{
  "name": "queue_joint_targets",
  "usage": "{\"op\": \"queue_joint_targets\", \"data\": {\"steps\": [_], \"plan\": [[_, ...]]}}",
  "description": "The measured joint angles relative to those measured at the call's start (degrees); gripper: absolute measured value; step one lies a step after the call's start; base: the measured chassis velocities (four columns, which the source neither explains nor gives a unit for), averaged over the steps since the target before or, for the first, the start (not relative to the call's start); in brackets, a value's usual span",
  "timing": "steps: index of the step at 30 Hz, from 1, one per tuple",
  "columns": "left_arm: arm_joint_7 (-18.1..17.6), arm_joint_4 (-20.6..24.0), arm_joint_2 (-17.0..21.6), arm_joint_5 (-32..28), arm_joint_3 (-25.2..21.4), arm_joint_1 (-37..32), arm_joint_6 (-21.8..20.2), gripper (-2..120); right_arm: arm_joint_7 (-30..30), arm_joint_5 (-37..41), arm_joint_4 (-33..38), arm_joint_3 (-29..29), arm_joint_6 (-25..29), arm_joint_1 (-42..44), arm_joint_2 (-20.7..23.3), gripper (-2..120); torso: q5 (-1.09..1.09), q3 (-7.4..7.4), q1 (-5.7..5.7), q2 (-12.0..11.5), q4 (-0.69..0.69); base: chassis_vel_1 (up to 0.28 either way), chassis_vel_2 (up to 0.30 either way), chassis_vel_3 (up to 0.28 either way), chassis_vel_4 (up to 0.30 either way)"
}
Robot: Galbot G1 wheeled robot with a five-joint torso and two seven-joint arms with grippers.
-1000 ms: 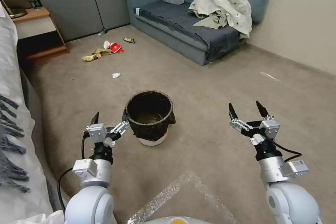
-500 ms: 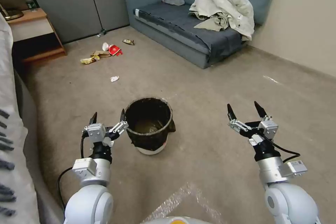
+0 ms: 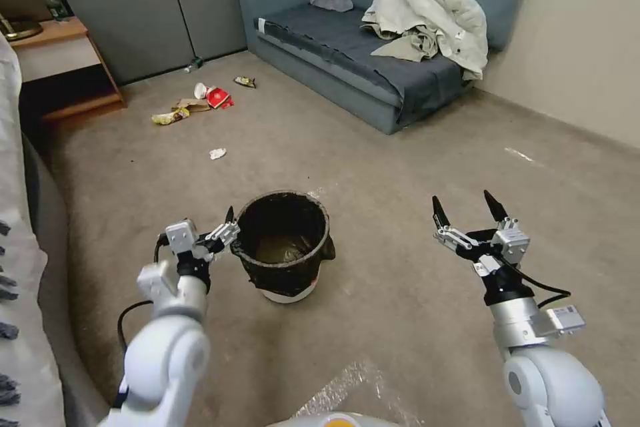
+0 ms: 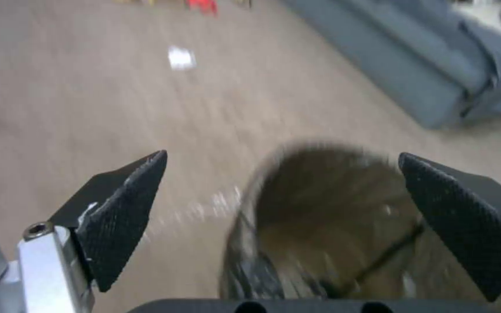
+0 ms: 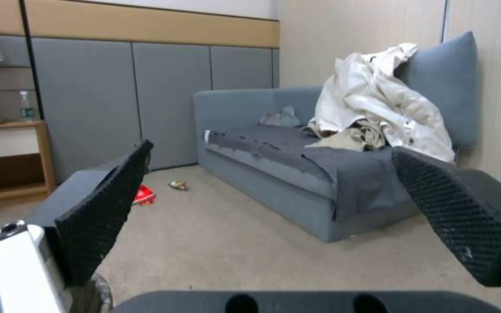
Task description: Pick up the trash can from the floor.
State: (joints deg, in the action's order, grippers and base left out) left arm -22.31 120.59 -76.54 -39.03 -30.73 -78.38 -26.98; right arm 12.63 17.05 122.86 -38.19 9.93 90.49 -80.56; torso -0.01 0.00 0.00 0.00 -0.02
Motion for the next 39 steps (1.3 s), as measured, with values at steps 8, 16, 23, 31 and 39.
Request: {"op": "queue_joint_targets", "data": {"steps": [8, 16, 23, 31, 39], "plan": [[-2.99, -4.97, 1.46, -9.52, 1.21, 4.25, -6.34, 99, -0.03, 0.11, 0.61, -0.51, 0.01, 0.44, 0.38, 100, 0.01, 0.0, 0.0, 0.0, 0.01, 0.0, 0.0, 0.0, 0.0], [-7.2, -9.42, 1.96, -15.43, 2.12, 7.89, -9.44, 96, -0.1, 0.14, 0.72, -0.87, 0.4, 0.92, 0.27, 100, 0.0, 0.0, 0.0, 0.0, 0.01, 0.0, 0.0, 0.0, 0.0], [-9.67, -13.12, 3.02, -20.28, 2.62, 10.32, -10.98, 93, -0.11, 0.13, 0.75, -0.8, 0.42, 0.78, -0.01, 100, 0.01, 0.0, 0.0, 0.0, 0.01, 0.0, 0.0, 0.0, 0.0], [-12.01, -18.29, 4.03, -26.71, 4.13, 14.23, -12.87, 78, -0.19, 0.06, 0.36, -0.65, 0.43, 0.41, -0.23, 100, 0.01, 0.0, 0.0, 0.0, 0.01, 0.0, 0.0, 0.0, 0.0], [-13.31, -20.42, 4.04, -28.94, 4.92, 16.06, -14.31, 52, -0.42, 0.1, 0.2, -0.92, 0.56, 0.42, -0.2, 100, 0.01, 0.0, 0.0, 0.0, 0.01, 0.0, 0.0, 0.0, 0.0]]}}
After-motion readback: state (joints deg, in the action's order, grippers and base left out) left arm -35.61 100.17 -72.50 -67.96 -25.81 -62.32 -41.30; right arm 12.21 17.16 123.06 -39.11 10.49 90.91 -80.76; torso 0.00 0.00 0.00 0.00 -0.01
